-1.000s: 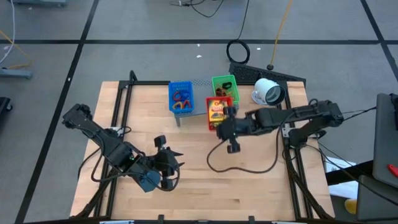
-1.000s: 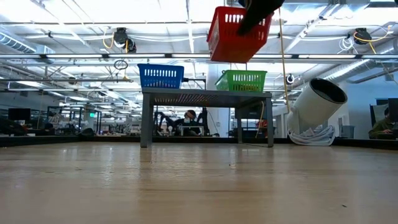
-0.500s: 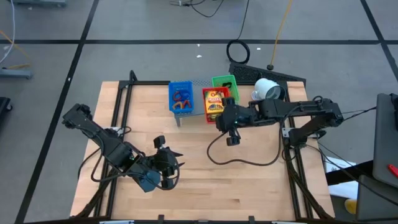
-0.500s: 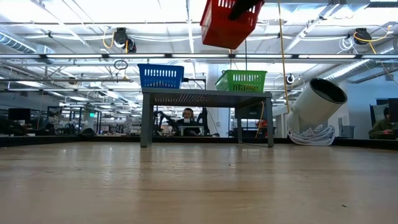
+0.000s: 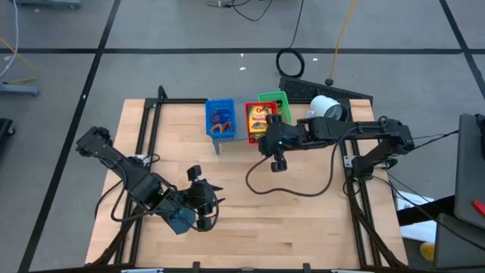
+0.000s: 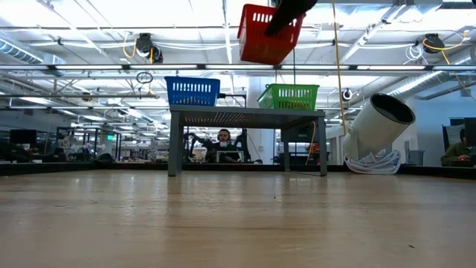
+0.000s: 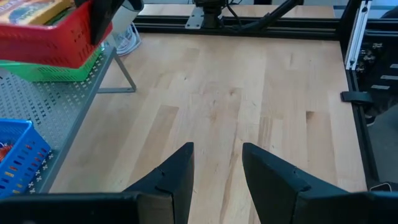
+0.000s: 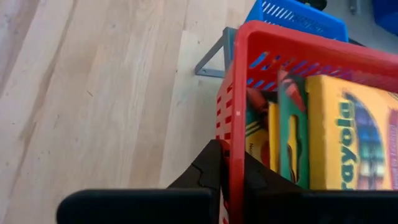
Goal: Pick & Place Office Desk Supplies
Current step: Put the red bin on the shelf
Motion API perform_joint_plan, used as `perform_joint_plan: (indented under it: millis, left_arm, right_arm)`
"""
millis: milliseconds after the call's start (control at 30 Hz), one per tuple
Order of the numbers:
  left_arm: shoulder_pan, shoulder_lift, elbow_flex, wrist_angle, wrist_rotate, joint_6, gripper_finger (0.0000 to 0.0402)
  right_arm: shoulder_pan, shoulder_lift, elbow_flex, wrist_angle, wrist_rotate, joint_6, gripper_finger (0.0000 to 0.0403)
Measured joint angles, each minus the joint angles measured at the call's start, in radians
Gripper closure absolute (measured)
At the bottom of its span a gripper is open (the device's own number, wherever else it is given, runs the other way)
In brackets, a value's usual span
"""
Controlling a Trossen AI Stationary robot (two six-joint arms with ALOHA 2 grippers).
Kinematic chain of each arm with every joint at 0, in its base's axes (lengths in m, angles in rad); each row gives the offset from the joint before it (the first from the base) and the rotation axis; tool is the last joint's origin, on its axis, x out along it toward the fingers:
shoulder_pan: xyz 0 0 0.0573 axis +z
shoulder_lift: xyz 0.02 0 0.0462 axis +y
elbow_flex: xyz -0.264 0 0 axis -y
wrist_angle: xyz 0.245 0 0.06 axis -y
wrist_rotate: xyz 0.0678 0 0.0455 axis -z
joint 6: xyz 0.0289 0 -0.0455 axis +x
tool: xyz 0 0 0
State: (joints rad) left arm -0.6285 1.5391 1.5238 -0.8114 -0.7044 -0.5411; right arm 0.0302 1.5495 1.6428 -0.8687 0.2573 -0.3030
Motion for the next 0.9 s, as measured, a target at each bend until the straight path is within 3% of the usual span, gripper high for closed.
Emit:
perform_joint_plan:
  millis: [733,900]
  left_arm:
    - [0.0,0.0,0.0,0.0,0.0,0.001,0.0259]
    - [0.0,0.0,0.0,0.0,0.0,0.001,0.0259]
  right_arm:
    - [-0.013,0.016,0.0,0.064,-0.058,-0.022,0.0403]
    - [-0.031,0.039,0.0,0.081,-0.126,-0.014,0.0403]
